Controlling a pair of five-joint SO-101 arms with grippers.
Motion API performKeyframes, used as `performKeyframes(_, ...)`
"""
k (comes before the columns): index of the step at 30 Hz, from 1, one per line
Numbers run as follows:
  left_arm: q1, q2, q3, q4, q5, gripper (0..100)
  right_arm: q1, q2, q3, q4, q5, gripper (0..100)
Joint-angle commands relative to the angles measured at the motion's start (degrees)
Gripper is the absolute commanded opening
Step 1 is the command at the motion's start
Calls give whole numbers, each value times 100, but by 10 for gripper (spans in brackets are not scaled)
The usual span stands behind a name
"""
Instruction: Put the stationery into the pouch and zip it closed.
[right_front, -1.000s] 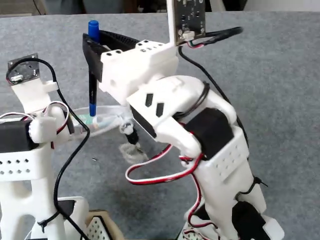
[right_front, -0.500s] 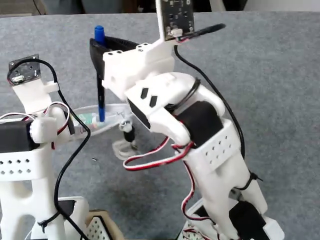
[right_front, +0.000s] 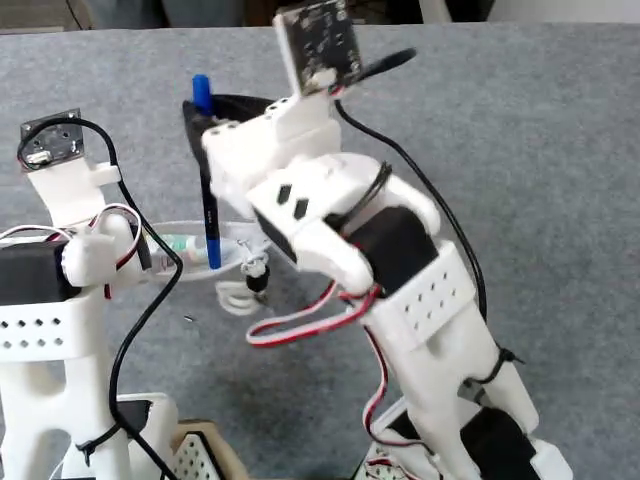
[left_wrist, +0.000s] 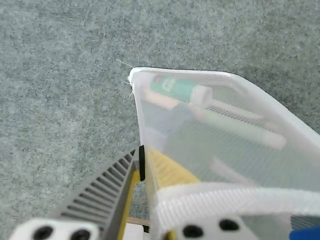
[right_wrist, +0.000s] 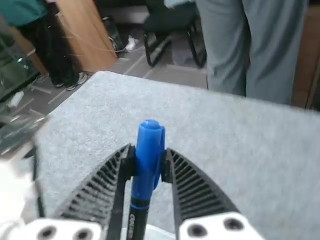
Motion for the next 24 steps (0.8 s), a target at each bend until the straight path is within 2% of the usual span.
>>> performKeyframes(1, 48, -70, -75, 18, 9, 28, -97, -251, 48, 44, 651, 12)
performKeyframes(6, 48, -70, -75, 18, 9, 28, -114, -391, 48, 193, 976, 12)
performKeyframes(16, 48, -70, -75, 18, 9, 28, -114, -602, 48, 290, 967, 12)
performKeyframes(24, 48, -70, -75, 9, 9, 28, -114, -769, 57, 932, 967, 15)
